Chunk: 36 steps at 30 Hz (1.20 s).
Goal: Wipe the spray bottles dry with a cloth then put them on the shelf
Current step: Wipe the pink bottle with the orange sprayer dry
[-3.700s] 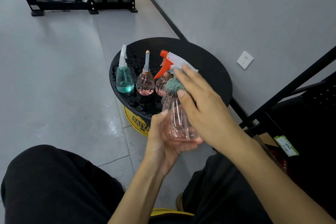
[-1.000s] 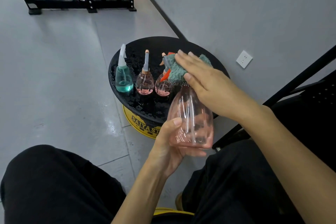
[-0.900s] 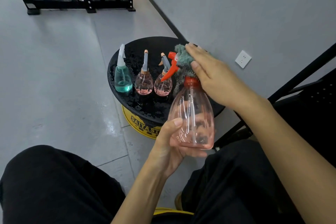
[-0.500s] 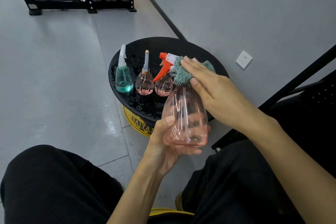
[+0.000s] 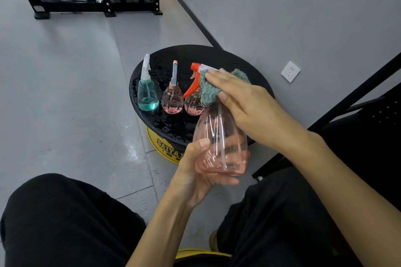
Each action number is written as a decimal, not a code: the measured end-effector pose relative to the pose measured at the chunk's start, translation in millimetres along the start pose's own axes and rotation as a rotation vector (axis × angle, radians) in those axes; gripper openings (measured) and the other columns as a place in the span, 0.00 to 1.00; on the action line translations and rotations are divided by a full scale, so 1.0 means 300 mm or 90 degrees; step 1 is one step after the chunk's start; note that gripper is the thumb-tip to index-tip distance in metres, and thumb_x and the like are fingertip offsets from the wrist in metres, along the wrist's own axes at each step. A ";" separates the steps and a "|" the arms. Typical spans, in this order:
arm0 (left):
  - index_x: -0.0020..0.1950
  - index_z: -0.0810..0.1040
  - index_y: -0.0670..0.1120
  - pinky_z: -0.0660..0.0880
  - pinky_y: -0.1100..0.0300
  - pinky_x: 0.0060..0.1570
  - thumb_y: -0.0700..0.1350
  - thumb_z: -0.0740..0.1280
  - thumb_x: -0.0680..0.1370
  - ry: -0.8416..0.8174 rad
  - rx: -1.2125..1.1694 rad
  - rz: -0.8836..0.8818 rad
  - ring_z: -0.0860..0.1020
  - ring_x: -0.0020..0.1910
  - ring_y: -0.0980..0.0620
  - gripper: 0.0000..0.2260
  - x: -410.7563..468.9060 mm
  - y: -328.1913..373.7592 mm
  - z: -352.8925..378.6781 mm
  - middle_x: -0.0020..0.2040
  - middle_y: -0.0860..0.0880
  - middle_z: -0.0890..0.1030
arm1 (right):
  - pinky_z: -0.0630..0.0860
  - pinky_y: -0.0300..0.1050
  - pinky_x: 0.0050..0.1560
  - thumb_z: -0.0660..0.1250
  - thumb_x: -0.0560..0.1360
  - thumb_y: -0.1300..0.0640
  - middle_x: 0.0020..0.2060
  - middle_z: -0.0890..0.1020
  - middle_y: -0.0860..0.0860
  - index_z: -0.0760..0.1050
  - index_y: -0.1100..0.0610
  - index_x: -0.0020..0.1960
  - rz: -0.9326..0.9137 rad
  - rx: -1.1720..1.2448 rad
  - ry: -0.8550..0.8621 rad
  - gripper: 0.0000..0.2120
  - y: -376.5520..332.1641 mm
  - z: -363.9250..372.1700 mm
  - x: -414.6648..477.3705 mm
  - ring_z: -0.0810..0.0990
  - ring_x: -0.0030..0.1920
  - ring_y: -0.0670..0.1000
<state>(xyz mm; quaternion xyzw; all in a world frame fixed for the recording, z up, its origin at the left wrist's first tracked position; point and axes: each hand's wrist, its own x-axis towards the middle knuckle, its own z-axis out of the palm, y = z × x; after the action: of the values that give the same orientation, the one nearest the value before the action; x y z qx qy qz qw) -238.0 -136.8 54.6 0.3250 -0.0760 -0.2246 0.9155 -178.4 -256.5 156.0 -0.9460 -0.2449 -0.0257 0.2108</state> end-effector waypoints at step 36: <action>0.69 0.69 0.42 0.81 0.54 0.29 0.60 0.80 0.56 0.048 -0.034 -0.005 0.83 0.49 0.38 0.47 0.006 -0.035 0.026 0.61 0.36 0.79 | 0.57 0.30 0.60 0.52 0.83 0.55 0.71 0.70 0.50 0.62 0.55 0.75 0.097 -0.025 0.054 0.20 0.028 -0.004 0.061 0.67 0.70 0.50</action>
<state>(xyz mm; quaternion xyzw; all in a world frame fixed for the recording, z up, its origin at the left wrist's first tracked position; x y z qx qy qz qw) -242.5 -149.3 54.1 0.3089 -0.0340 -0.2180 0.9252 -158.2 -255.5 156.6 -0.9639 -0.1625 -0.0544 0.2036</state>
